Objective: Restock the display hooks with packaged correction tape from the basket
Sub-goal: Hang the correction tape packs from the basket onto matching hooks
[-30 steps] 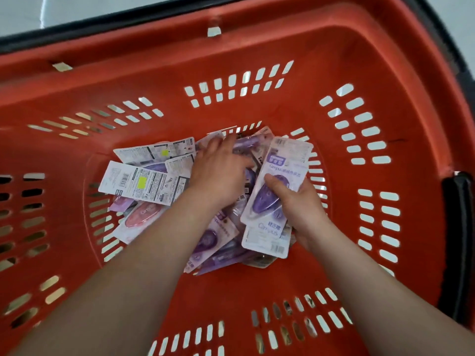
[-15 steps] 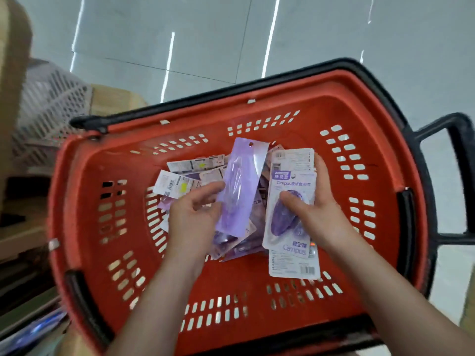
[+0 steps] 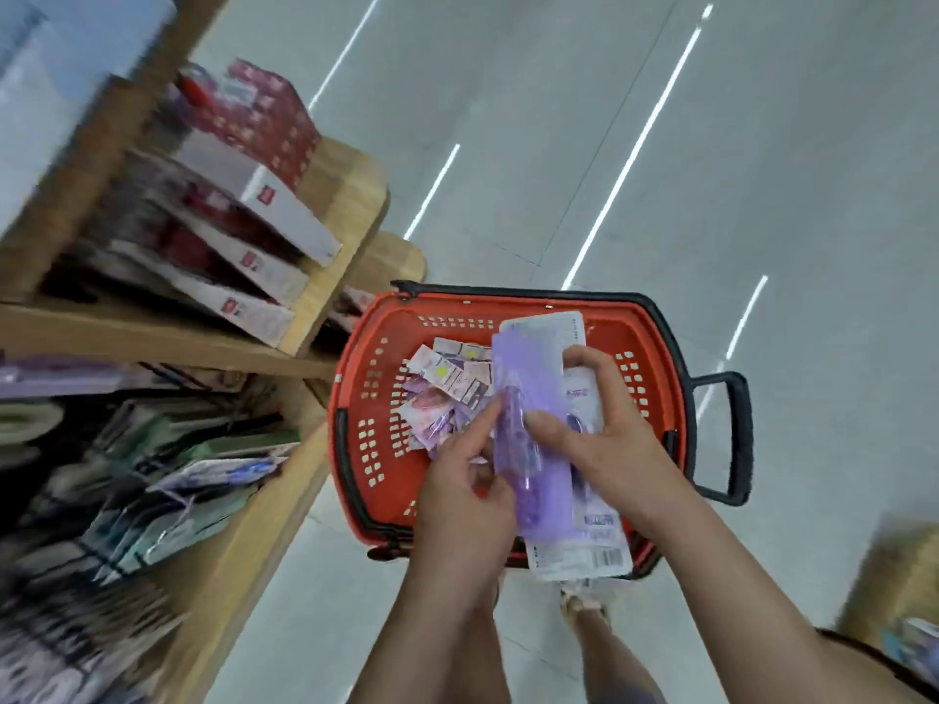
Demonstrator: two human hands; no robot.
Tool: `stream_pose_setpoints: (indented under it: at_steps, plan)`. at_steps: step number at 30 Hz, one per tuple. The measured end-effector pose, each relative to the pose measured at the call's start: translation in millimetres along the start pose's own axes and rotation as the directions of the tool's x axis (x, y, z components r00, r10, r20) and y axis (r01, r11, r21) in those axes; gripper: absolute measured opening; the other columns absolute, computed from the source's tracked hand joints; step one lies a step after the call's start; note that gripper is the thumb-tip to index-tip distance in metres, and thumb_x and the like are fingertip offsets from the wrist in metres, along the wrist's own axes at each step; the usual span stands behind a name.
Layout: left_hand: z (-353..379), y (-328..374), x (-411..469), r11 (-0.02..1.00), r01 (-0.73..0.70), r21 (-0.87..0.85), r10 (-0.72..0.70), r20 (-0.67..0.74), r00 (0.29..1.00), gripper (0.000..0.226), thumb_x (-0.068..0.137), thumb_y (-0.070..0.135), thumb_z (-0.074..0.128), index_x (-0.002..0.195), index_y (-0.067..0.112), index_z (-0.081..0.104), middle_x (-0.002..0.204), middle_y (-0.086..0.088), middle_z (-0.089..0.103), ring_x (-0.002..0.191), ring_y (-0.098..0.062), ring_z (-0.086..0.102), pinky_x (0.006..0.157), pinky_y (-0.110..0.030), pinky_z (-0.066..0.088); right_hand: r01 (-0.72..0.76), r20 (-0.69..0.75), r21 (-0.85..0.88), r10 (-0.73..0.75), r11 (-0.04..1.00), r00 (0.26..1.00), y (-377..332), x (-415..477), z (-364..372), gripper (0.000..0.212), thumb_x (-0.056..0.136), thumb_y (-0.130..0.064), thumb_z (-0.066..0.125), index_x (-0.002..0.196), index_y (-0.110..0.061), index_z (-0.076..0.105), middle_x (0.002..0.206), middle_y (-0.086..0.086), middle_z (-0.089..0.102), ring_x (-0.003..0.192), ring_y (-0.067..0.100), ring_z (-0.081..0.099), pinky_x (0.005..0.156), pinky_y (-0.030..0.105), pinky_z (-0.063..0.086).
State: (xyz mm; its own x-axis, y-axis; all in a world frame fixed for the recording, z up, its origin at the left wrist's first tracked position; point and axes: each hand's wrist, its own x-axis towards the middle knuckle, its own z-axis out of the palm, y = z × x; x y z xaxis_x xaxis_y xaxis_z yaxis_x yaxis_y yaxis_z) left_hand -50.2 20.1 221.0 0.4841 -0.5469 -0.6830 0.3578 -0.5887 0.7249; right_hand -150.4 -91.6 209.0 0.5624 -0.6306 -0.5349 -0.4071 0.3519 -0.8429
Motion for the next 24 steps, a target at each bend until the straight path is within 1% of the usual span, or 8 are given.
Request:
stream_pose_setpoints:
  at_steps: [4,7,9,11,14,16,21,24]
  plan:
    - [-17,43,-71,0.993,-0.036,-0.115,0.028,-0.070,0.997,0.059,0.080,-0.005,0.053,0.109,0.044,0.068,0.100,-0.015,0.070,0.084,-0.026,0.066,0.083,-0.053,0.053,0.051,0.148,-0.005,-0.050,0.999,0.988,-64,-44,-3,0.036,0.090,-0.012,0.070,0.110,-0.033,0.048,0.073,-0.019,0.066,0.058,0.000,0.057,0.055,0.013,0.046]
    - [-33,77,-126,0.967,-0.153,-0.204,0.110,-0.206,0.972,0.034,0.092,0.000,0.058,0.103,0.031,0.068,0.096,-0.008,0.073,0.089,-0.023,0.070,0.086,-0.051,0.054,0.147,0.298,-0.090,-0.114,0.985,0.948,-111,-82,1,0.034,0.091,-0.016,0.069,0.110,-0.036,0.049,0.082,-0.015,0.066,0.065,0.002,0.059,0.060,0.017,0.048]
    - [-43,97,-159,0.930,-0.205,-0.305,0.100,-0.327,0.940,0.021,0.094,0.011,0.062,0.110,0.025,0.063,0.085,0.000,0.073,0.076,-0.016,0.069,0.068,-0.037,0.057,0.186,0.390,-0.114,-0.128,0.976,0.912,-142,-108,8,0.033,0.091,-0.016,0.069,0.109,-0.037,0.049,0.089,-0.009,0.067,0.066,0.003,0.060,0.059,0.014,0.048]
    - [-58,113,-189,0.878,-0.253,-0.405,0.071,-0.414,0.908,0.018,0.095,0.016,0.061,0.113,0.017,0.063,0.082,0.002,0.072,0.068,-0.013,0.066,0.058,-0.030,0.053,0.252,0.482,-0.138,-0.157,0.958,0.862,-167,-132,20,0.036,0.091,-0.020,0.069,0.112,-0.041,0.049,0.099,-0.011,0.068,0.079,0.002,0.065,0.065,0.013,0.049]
    - [-80,132,-232,0.837,-0.317,-0.446,0.046,-0.520,0.853,0.012,0.094,0.020,0.064,0.100,0.011,0.069,0.082,-0.004,0.073,0.071,-0.018,0.064,0.066,-0.031,0.051,0.372,0.617,-0.151,-0.207,0.916,0.759,-198,-166,45,0.043,0.089,-0.028,0.072,0.118,-0.048,0.048,0.113,-0.017,0.066,0.104,0.007,0.065,0.085,0.028,0.051]
    - [-97,140,-261,0.795,-0.356,-0.491,0.002,-0.585,0.811,0.010,0.092,0.018,0.066,0.089,0.011,0.072,0.073,-0.003,0.071,0.061,-0.016,0.062,0.061,-0.026,0.050,0.447,0.688,-0.142,-0.236,0.883,0.686,-215,-187,66,0.047,0.089,-0.033,0.072,0.126,-0.044,0.046,0.119,-0.017,0.064,0.111,0.009,0.062,0.092,0.036,0.051]
    - [-141,142,-334,0.649,-0.470,-0.598,-0.095,-0.677,0.730,0.021,0.091,0.016,0.068,0.071,0.018,0.076,0.077,-0.009,0.070,0.073,-0.026,0.061,0.073,-0.043,0.046,0.582,0.784,-0.075,-0.313,0.810,0.536,-246,-239,123,0.046,0.085,-0.041,0.070,0.126,-0.044,0.047,0.121,-0.024,0.061,0.114,0.003,0.059,0.095,0.030,0.047]
    - [-168,139,-370,0.536,-0.599,-0.594,-0.146,-0.765,0.628,0.024,0.092,0.012,0.064,0.069,0.015,0.068,0.067,-0.006,0.066,0.065,-0.023,0.059,0.069,-0.035,0.047,0.624,0.823,-0.047,-0.324,0.780,0.467,-257,-268,157,0.046,0.081,-0.041,0.069,0.122,-0.043,0.049,0.115,-0.025,0.061,0.108,0.002,0.060,0.090,0.023,0.046]
